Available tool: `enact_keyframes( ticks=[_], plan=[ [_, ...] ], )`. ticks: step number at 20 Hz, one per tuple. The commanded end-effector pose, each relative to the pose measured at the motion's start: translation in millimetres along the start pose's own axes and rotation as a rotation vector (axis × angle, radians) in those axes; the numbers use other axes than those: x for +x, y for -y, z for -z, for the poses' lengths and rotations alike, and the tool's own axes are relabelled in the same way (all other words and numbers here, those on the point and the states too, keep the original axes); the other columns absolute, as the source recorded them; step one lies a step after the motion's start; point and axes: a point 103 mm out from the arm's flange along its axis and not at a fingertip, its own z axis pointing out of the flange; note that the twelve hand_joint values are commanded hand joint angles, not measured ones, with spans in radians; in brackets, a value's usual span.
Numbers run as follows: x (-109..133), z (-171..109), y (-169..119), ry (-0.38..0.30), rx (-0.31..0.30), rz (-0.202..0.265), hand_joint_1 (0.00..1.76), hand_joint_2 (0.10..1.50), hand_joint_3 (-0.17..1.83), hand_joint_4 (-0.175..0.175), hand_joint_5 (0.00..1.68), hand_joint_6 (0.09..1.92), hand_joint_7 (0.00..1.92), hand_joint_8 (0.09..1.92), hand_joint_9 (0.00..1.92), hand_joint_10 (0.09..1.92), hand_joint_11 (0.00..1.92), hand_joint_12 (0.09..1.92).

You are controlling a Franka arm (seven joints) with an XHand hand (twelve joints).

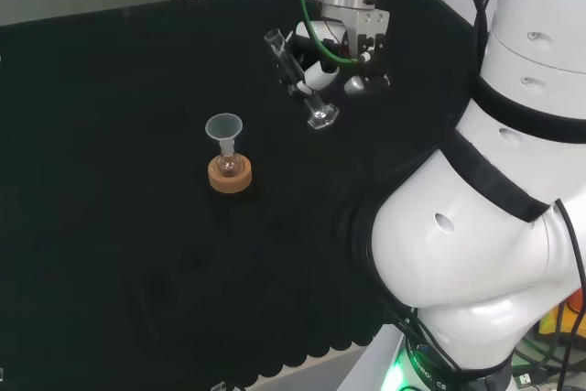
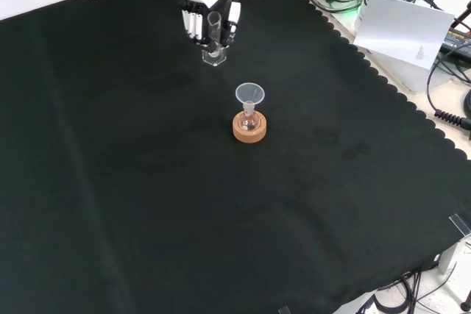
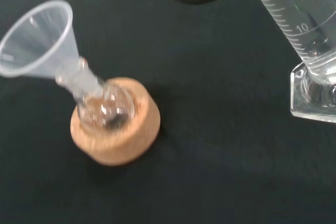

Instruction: Pour the water from the graduated cylinder into the round-bottom flask.

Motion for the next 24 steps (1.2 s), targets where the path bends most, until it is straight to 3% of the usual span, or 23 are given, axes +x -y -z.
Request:
enact_keyframes(
  ticks=[1,5,12,16,24],
  plan=[
    [3.1,-8.4,23.2,0.021,0.091,-0.032,1.36,1.14,0.0,-0.088,1.01,0.76,0.92,1.15,1.37,0.24,1.11,0.82],
    [12.4,-12.2,26.1,0.054,0.161,-0.037,1.36,1.14,0.0,-0.088,1.01,0.76,0.92,1.15,1.37,0.24,1.11,0.81],
    [23.0,-22.2,14.2,0.15,0.368,-0.067,1.36,1.14,0.0,-0.088,1.01,0.76,0.92,1.15,1.37,0.23,1.11,0.81],
    [28.2,-29.4,5.4,0.187,0.449,-0.072,1.36,1.14,0.0,-0.088,1.01,0.77,0.92,1.15,1.37,0.23,1.11,0.81],
    [37.5,-24.7,1.1,0.245,0.546,-0.088,1.36,1.14,0.0,-0.091,1.01,0.77,0.93,1.14,1.38,0.23,1.12,0.8]
  ],
)
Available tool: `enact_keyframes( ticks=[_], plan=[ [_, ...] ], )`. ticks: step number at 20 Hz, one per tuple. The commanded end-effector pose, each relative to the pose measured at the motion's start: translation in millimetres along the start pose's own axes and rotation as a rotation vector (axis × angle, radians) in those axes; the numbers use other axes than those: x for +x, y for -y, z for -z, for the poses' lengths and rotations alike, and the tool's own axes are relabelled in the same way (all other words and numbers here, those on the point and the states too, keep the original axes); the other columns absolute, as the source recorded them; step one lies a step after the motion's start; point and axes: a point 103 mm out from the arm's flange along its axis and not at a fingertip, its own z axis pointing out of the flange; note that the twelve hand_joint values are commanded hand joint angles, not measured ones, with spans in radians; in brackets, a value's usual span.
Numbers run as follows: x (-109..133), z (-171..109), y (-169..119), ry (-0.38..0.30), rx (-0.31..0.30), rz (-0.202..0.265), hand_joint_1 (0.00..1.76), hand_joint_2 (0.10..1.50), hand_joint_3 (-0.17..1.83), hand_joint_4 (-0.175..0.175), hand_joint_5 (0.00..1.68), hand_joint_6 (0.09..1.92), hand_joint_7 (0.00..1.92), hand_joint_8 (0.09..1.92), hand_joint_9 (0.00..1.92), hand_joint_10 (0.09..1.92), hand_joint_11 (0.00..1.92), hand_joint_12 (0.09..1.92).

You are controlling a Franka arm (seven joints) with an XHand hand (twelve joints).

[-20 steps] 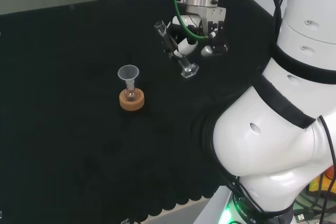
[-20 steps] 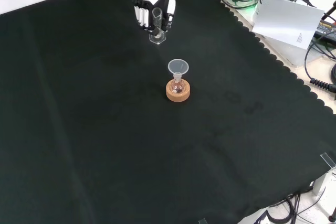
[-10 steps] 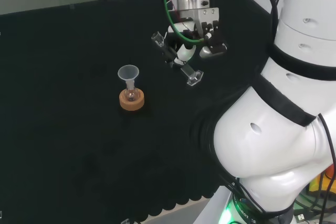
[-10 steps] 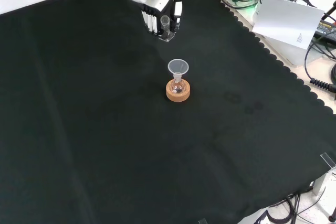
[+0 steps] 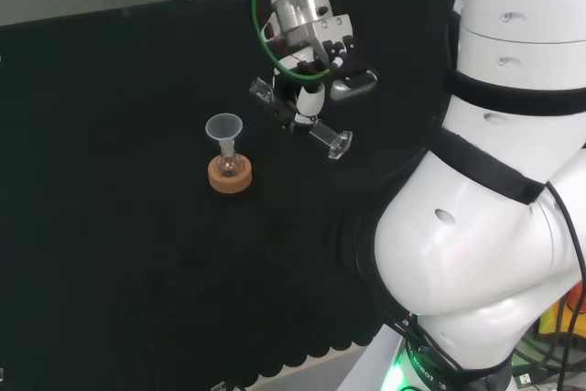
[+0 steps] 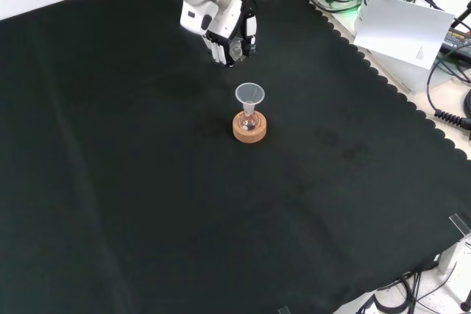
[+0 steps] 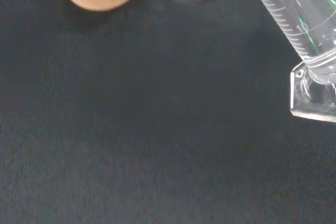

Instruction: Pour the water from the graduated cylinder into the round-bottom flask.

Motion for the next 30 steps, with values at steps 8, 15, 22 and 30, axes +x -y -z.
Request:
enact_keyframes(
  ticks=[8,15,22,30],
  plan=[
    [18.2,7.7,2.0,0.108,0.181,-0.041,1.36,1.14,0.0,-0.093,1.01,0.77,0.93,1.13,1.38,0.23,1.13,0.8],
    [20.5,8.3,1.4,0.117,0.244,-0.065,1.36,1.14,0.0,-0.092,1.01,0.77,0.93,1.13,1.38,0.23,1.13,0.79],
    [24.1,11.6,1.8,0.137,0.305,-0.078,1.36,1.14,0.0,-0.091,1.01,0.77,0.93,1.13,1.39,0.23,1.13,0.79],
    [31.5,16.1,0.5,0.17,0.36,-0.093,1.36,1.14,0.0,-0.093,1.01,0.77,0.94,1.13,1.39,0.23,1.12,0.78]
  ],
)
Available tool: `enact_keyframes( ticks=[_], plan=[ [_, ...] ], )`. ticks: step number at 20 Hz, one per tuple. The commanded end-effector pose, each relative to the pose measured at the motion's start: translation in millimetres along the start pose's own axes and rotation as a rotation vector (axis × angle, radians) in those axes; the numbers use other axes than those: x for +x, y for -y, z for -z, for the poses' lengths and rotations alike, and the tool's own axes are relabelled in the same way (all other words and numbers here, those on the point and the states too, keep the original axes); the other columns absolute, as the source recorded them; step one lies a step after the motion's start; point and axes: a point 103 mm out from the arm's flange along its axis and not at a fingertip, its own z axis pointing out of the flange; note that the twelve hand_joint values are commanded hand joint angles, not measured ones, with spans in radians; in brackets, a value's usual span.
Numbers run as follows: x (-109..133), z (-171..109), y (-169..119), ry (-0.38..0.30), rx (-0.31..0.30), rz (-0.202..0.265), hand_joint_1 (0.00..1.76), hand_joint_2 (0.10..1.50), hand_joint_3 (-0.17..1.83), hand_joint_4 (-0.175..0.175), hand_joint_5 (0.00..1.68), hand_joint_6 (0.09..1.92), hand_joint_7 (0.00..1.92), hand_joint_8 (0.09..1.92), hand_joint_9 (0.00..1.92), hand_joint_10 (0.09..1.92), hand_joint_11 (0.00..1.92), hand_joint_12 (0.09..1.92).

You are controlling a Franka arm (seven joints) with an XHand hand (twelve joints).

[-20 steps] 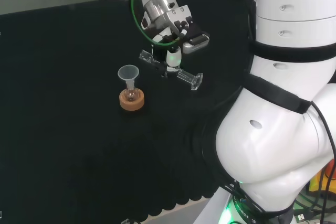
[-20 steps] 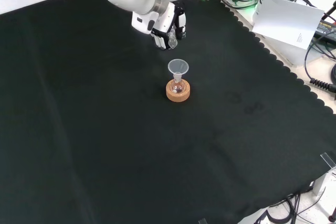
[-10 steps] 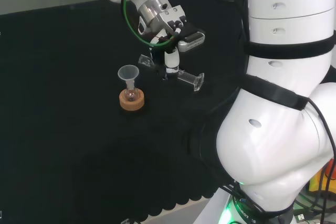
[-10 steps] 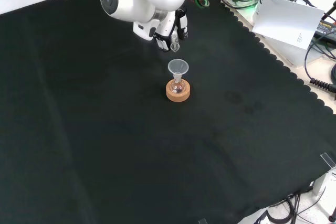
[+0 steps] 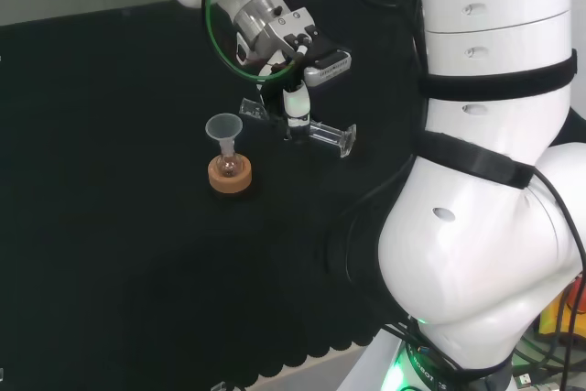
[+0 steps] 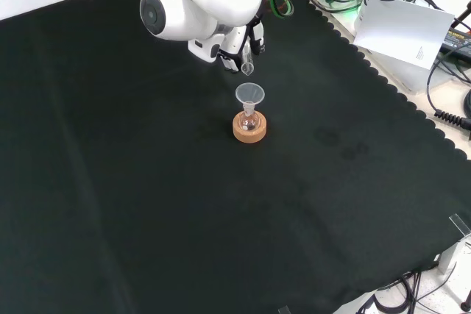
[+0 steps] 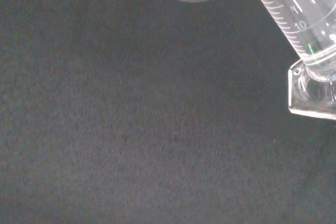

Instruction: Pour the water from the graduated cylinder into the round-bottom flask.

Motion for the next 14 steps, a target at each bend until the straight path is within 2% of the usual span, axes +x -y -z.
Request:
enact_keyframes(
  ticks=[1,14],
  plan=[
    [5.8,3.1,0.1,0.029,0.042,-0.015,1.36,1.14,0.0,-0.093,1.01,0.77,0.94,1.13,1.39,0.23,1.12,0.78],
    [17.7,11.2,3.5,0.064,0.101,-0.039,1.37,1.14,-0.01,-0.098,1.01,0.77,0.94,1.12,1.4,0.23,1.12,0.78]
  ],
)
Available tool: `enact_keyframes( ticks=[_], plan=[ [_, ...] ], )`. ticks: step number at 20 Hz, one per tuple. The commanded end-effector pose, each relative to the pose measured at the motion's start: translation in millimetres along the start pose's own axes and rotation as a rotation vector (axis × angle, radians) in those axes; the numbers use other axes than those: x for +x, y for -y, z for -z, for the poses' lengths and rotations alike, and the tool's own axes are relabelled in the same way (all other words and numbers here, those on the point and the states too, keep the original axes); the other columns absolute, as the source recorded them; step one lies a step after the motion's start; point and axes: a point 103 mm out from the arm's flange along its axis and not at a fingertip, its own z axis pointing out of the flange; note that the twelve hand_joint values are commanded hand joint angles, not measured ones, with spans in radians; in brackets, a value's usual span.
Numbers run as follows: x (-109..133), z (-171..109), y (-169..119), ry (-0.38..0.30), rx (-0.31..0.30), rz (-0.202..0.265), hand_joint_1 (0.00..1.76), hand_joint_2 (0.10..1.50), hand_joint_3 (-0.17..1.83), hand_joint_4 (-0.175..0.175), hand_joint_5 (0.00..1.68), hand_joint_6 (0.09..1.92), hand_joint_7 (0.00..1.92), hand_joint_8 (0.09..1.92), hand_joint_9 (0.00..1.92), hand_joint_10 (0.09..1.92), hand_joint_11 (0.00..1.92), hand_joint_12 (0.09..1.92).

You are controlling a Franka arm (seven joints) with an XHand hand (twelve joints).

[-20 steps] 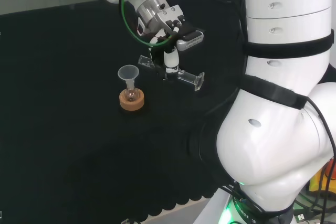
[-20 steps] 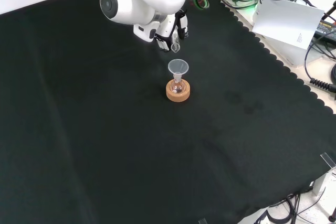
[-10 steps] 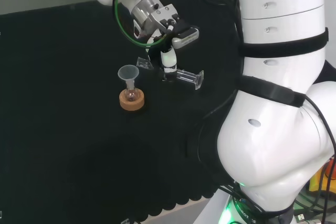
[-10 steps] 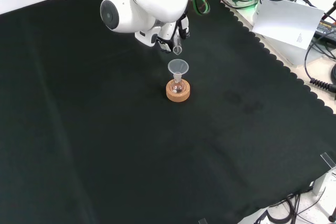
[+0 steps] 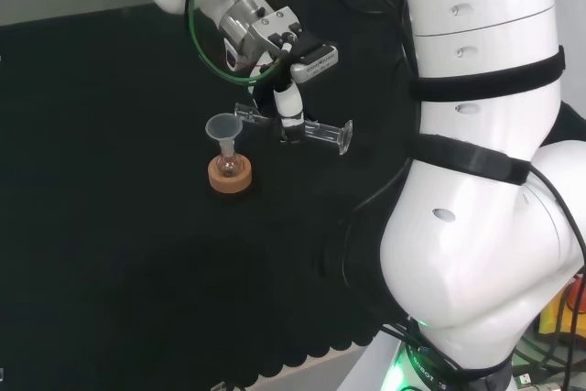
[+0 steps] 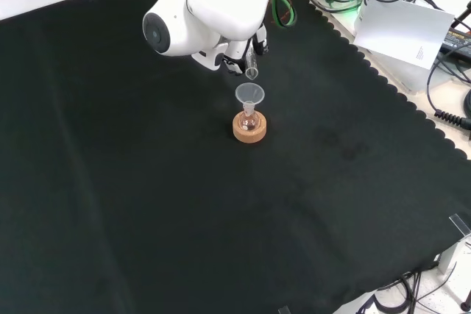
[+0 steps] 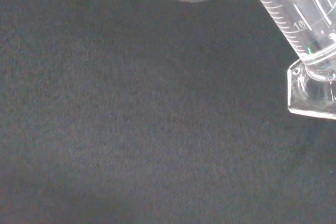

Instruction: Pour the water from the graduated cylinder into the round-bottom flask.

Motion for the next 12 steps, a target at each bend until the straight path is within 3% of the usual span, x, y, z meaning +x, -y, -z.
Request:
enact_keyframes(
  ticks=[1,12],
  plan=[
    [5.2,2.9,2.5,0.017,0.019,-0.014,1.37,1.14,-0.01,-0.098,1.01,0.77,0.94,1.12,1.4,0.23,1.12,0.78],
    [12.8,6.8,5.5,0.044,0.083,-0.049,1.37,1.14,-0.01,-0.102,1.0,0.77,0.94,1.12,1.4,0.23,1.12,0.77]
  ],
)
